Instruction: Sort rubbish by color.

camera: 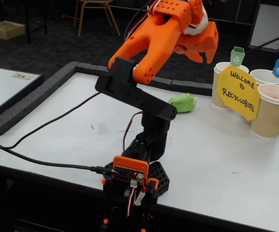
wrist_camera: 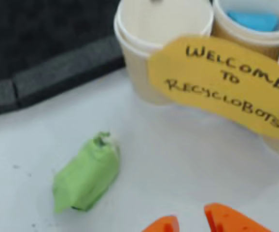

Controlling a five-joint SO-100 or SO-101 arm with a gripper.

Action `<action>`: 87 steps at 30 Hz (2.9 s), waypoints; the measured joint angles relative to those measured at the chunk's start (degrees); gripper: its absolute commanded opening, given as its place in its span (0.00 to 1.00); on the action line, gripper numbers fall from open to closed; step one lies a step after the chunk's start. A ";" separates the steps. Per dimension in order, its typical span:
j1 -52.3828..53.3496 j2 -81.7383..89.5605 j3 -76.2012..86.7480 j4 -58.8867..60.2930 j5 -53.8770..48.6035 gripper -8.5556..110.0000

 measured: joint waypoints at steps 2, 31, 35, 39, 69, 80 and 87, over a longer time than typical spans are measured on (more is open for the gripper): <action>-0.26 0.00 0.00 -0.88 -0.79 0.07; -6.77 -4.39 9.76 -19.78 47.72 0.07; -6.15 -6.06 9.76 -19.60 56.25 0.07; -6.06 -7.29 9.76 -17.67 58.80 0.07; -12.39 -46.67 -13.27 -10.55 53.70 0.07; -14.68 -58.45 -21.18 -10.55 53.35 0.15; -14.85 -61.87 -23.91 -8.00 53.26 0.29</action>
